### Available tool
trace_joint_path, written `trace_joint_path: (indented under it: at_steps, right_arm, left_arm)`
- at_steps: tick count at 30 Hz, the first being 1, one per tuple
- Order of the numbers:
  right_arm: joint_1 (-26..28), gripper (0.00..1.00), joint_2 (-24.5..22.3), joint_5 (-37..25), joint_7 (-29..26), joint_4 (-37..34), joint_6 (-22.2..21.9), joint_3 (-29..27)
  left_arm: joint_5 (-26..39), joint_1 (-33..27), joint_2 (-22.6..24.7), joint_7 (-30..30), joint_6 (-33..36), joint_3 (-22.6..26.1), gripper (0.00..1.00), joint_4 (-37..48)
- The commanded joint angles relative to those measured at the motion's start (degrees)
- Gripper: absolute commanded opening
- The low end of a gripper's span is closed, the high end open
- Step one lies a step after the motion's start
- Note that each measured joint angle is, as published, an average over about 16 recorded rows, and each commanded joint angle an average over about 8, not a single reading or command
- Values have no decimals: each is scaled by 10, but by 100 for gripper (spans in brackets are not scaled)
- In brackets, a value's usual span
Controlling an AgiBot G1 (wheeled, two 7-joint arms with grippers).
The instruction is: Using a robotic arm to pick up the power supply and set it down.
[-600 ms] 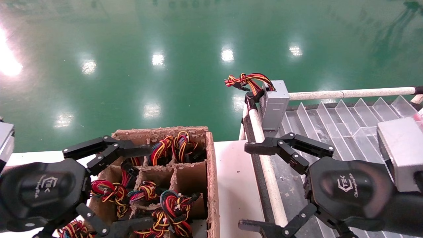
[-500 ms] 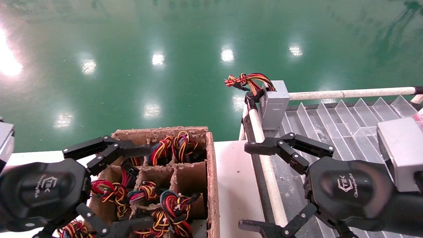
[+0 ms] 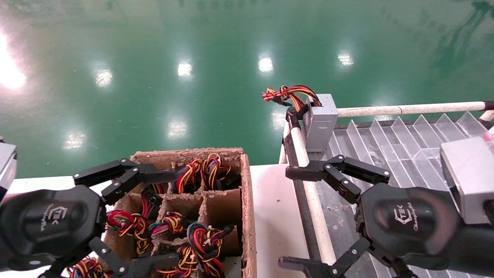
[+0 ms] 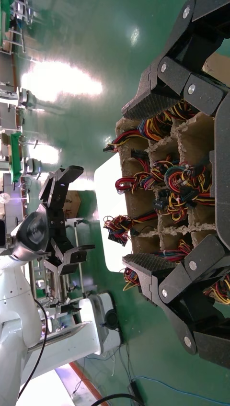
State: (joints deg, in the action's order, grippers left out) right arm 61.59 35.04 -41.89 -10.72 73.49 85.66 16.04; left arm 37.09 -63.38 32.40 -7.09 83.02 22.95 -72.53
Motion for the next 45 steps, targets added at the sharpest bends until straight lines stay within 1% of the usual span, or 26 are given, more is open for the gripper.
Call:
trace_joint_path:
  at_steps: [1, 3, 9, 14, 19, 28, 29, 30, 31, 36, 37, 38, 39, 45]
  right_arm:
    - [0, 100, 0, 0, 0, 0, 0, 0]
    - [0, 100, 0, 0, 0, 0, 0, 0]
    - [-1, 100, 3, -17, -2, -1, -3, 9]
    - [9, 100, 25, -51, -1, -18, 0, 33]
    - [39, 100, 71, -96, 12, -67, 12, 66]
    - [122, 100, 182, -196, 60, -200, 34, 140]
    - [129, 99, 194, -206, 67, -215, 34, 148]
    - [135, 93, 206, -215, 73, -230, 35, 155]
    - [140, 85, 217, -223, 80, -244, 34, 162]
    - [156, 23, 262, -242, 115, -307, 31, 180]
    - [159, 11, 268, -244, 122, -317, 31, 183]
    - [162, 5, 274, -245, 128, -326, 31, 185]
    - [164, 1, 279, -247, 133, -334, 32, 186]
    - [181, 0, 293, -257, 157, -370, 34, 196]
  left_arm:
    - [0, 0, 0, 0, 0, 0, 25, 0]
    - [0, 0, 0, 0, 0, 0, 0, 0]
    - [0, 0, 0, 0, 0, 0, 0, 0]
    - [0, 0, 0, 0, 0, 0, 0, 0]
    - [0, 0, 0, 0, 0, 0, 0, 0]
    - [0, 0, 0, 0, 0, 0, 0, 0]
    - [0, 0, 0, 0, 0, 0, 0, 0]
    - [0, 0, 0, 0, 0, 0, 0, 0]
    - [0, 0, 0, 0, 0, 0, 0, 0]
    - [0, 0, 0, 0, 0, 0, 0, 0]
    - [0, 0, 0, 0, 0, 0, 0, 0]
    - [0, 0, 0, 0, 0, 0, 0, 0]
    - [0, 0, 0, 0, 0, 0, 0, 0]
    - [0, 0, 0, 0, 0, 0, 0, 0]
